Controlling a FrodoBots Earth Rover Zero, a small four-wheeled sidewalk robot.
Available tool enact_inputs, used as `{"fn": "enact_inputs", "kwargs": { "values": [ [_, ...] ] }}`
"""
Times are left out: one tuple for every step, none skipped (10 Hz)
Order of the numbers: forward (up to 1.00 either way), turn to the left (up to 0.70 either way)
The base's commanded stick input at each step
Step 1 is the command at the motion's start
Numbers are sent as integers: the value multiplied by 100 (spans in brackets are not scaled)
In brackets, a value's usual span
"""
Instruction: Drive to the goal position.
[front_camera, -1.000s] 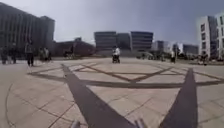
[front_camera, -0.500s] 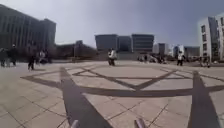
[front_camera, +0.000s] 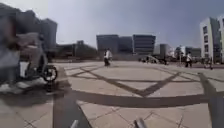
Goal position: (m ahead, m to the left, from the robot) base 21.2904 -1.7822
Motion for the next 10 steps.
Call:
{"fn": "enact_inputs", "kwargs": {
  "values": [
    [70,-29],
    [70,-33],
    [70,-16],
    [70,1],
    [70,1],
    [70,1],
    [70,1],
    [70,1],
    [70,1],
    [70,1]
  ]
}}
